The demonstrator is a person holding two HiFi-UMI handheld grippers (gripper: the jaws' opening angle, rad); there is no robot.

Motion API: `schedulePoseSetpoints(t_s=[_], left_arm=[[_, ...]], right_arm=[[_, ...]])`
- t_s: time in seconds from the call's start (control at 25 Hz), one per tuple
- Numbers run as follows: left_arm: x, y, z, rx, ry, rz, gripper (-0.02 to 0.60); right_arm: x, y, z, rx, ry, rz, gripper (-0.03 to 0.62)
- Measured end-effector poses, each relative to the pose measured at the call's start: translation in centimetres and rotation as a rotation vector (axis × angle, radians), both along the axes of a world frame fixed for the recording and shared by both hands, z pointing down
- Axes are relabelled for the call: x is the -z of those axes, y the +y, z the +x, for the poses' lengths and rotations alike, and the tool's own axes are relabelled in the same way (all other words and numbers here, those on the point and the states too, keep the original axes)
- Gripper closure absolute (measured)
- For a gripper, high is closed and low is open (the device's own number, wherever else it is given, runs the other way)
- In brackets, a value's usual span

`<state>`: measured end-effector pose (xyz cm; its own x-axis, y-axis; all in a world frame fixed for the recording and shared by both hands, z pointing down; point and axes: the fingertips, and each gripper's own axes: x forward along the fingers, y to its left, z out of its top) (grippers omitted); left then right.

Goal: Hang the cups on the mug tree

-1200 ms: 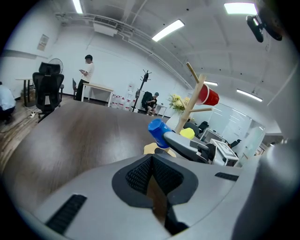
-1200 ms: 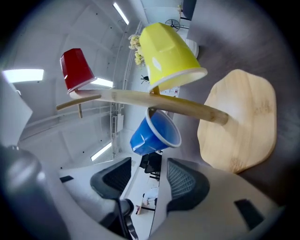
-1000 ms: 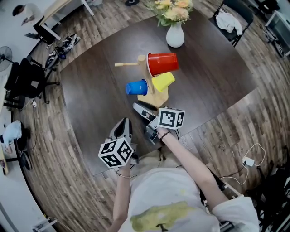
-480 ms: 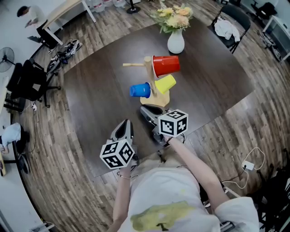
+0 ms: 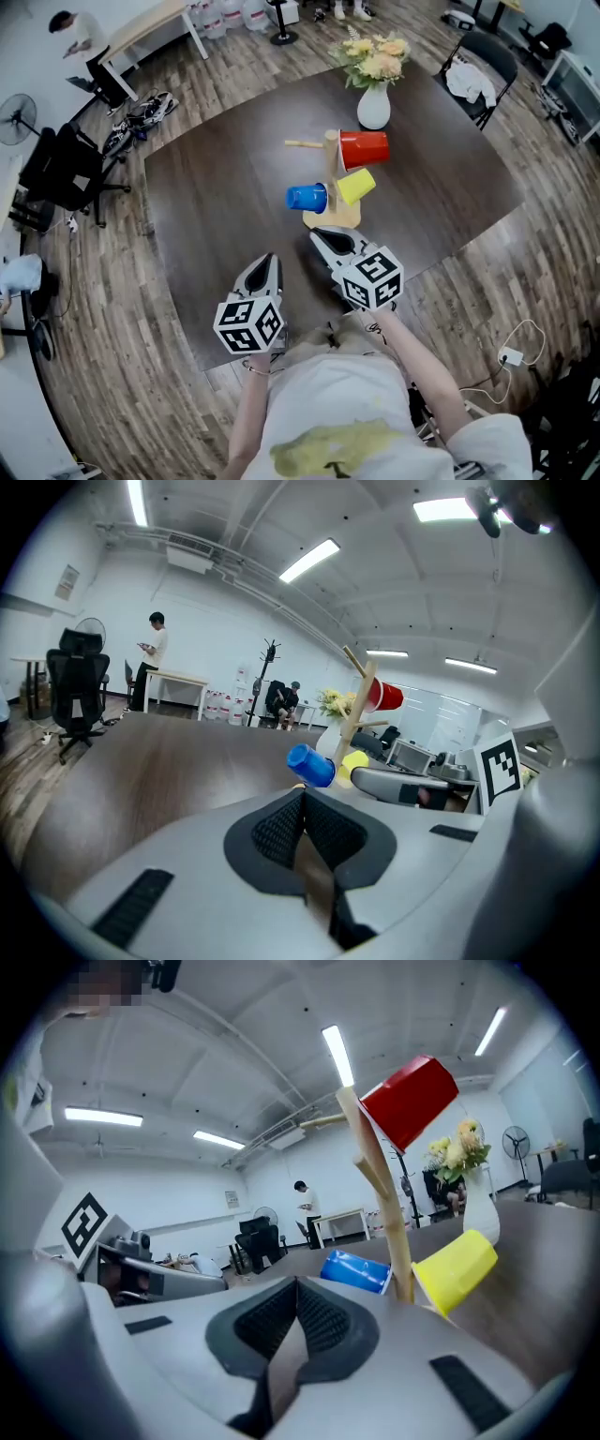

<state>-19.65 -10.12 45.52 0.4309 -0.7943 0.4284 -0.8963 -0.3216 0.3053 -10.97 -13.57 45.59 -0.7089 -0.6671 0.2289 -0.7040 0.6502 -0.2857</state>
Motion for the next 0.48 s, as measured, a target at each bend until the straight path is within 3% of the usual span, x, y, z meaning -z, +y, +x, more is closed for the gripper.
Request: schedulePoseSetpoints(t_s=[0.48], left_arm=[[2.8,0.4,-2.1,0.005,-0.043,0.140,0.566]], right_arm=[[2.3,1.4,2.2,-0.079,0.010,0.092,0.572]])
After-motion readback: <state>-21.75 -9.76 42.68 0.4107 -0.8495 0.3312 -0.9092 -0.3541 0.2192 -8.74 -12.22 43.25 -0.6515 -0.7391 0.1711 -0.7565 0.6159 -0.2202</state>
